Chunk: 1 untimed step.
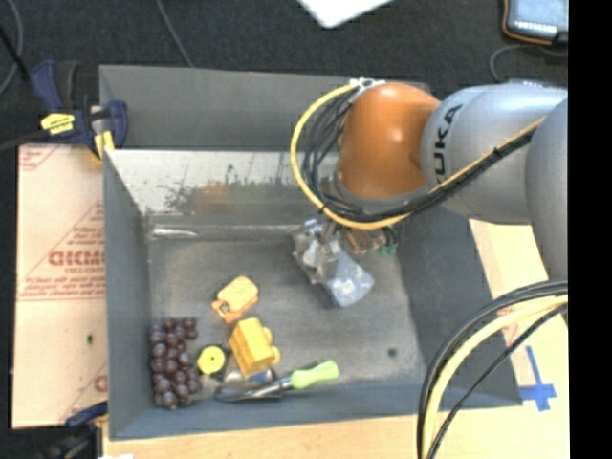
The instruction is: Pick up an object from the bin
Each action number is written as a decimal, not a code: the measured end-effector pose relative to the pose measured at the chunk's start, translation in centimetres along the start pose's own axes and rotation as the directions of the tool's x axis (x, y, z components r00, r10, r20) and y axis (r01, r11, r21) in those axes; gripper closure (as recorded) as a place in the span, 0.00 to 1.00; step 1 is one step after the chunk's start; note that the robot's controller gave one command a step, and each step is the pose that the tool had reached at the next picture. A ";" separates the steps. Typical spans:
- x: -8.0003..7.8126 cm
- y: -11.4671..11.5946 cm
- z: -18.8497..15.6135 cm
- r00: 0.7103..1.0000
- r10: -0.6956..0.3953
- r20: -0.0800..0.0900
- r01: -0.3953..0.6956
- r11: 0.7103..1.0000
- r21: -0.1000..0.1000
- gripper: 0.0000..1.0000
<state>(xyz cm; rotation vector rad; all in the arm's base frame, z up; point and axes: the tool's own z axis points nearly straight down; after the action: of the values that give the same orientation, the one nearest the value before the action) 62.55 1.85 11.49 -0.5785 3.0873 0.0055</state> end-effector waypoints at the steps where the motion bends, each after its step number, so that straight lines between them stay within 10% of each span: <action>1: -0.8 1.1 -6.3 1.000 -0.020 0.006 0.020 1.000 0.003 1.00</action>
Offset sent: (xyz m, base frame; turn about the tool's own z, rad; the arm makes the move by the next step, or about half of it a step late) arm -0.0023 0.0121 0.1159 -0.0355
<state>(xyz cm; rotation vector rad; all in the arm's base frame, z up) 62.86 3.14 17.78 -0.6086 3.0753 0.0028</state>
